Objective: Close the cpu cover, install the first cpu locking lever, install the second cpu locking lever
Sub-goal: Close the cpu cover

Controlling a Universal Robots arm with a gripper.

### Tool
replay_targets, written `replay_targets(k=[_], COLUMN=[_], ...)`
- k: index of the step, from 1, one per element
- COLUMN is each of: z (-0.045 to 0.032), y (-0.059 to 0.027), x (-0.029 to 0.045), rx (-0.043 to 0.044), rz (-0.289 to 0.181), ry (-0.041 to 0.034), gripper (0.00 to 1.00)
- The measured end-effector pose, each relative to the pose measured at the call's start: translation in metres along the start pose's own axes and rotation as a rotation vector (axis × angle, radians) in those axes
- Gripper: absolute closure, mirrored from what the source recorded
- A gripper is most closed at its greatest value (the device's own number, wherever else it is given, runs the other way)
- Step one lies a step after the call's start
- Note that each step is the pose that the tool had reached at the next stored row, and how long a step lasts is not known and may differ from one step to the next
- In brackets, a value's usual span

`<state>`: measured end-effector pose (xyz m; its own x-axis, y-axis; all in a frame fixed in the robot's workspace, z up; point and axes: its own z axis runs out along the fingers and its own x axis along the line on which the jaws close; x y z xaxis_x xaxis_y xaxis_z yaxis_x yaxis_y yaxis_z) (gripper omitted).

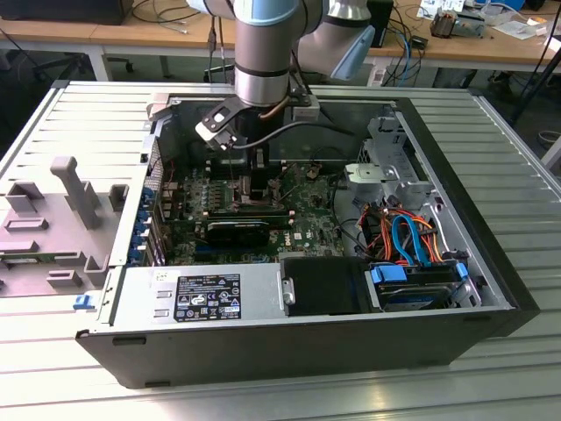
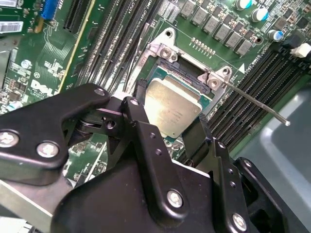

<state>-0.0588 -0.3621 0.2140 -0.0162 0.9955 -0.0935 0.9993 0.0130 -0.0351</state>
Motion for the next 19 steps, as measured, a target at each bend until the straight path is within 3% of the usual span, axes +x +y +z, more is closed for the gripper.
replay_targets(k=[19], z=[0.0159], y=[0.0031], x=[0.0029], rx=[0.0021], rz=[0.011], ry=[0.0], gripper=[0.45])
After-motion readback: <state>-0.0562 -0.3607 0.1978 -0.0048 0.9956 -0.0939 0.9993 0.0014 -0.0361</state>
